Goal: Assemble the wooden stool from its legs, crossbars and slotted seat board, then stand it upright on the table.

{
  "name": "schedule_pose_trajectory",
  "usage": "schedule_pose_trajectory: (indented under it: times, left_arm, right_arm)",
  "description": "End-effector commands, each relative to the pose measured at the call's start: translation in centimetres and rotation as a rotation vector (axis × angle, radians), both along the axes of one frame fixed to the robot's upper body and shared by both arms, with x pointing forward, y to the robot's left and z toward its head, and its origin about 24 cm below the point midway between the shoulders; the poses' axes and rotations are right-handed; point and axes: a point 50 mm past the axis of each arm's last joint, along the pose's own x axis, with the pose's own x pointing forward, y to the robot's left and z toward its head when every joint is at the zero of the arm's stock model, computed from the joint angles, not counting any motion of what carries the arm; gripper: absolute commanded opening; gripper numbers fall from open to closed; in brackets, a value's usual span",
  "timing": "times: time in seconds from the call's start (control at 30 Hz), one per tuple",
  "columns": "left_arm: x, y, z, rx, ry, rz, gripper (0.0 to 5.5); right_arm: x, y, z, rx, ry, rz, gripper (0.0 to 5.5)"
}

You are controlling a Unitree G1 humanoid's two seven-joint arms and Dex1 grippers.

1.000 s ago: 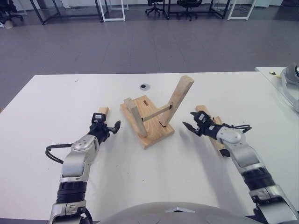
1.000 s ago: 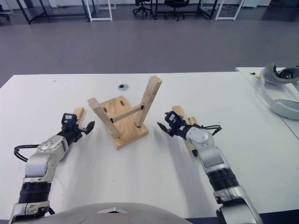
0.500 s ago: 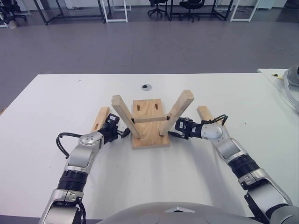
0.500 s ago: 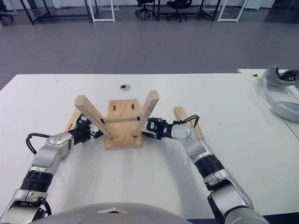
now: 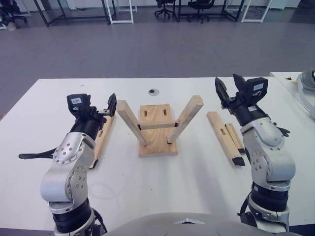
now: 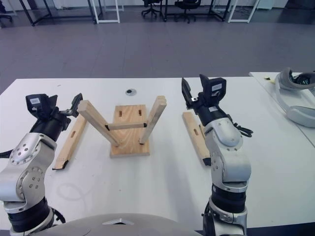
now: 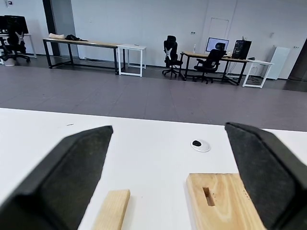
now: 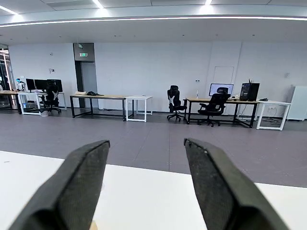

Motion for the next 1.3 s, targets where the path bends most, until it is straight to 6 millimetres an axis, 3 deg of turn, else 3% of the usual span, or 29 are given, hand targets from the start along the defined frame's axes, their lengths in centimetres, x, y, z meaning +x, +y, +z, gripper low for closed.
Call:
schedule_pose_trajectory:
  times: [0.03,0.17,0.43,0.67,0.8,0.87,0.97,1.07,1.13,1.2,1.3]
  left_arm:
    - [0.3,-0.5,1.1,-0.007,-0.01,-0.006,4.31]
    - [0.1,-1.7,1.2,0.008,0.017,-0.038,4.31]
    - [0.4,-2.4,0.1,0.048,0.096,-0.037,4.31]
    - [0.3,-4.2,-0.1,0.035,0.104,-0.095,4.31]
    - [0.0,-3.0,-0.1,0.068,0.096,-0.065,4.31]
    - [0.2,-0.8,0.9,0.114,0.044,-0.009,4.31]
    - [0.6,2.6,5.5,0.242,-0.14,0.065,4.31]
    - [0.5,1.8,10.7,0.198,-0.351,-0.014,4.31]
    - [0.2,0.0,12.2,0.126,-0.406,-0.115,4.31]
    - [0.0,-1.7,11.7,0.077,-0.386,-0.196,4.31]
    - [0.1,-3.5,4.9,0.092,-0.096,-0.239,4.31]
  right_arm:
    - [-0.2,1.6,0.7,0.042,0.014,0.088,2.92]
    - [-0.5,2.9,-0.4,-0.001,0.076,0.163,2.92]
    - [-1.0,5.3,1.0,-0.021,-0.002,0.265,2.92]
    - [-1.0,5.9,0.9,-0.076,-0.023,0.262,2.92]
    - [-0.5,4.9,0.8,-0.083,-0.032,0.214,2.92]
    - [0.0,3.9,1.5,-0.063,-0.061,0.167,2.92]
    - [1.7,1.8,4.7,0.022,-0.172,0.133,2.92]
    - [2.4,1.4,8.5,0.092,-0.274,0.205,2.92]
    - [2.2,2.2,9.9,0.09,-0.302,0.293,2.92]
    - [1.8,3.1,9.5,0.083,-0.265,0.365,2.92]
    - [1.1,4.4,3.5,0.067,-0.026,0.467,2.92]
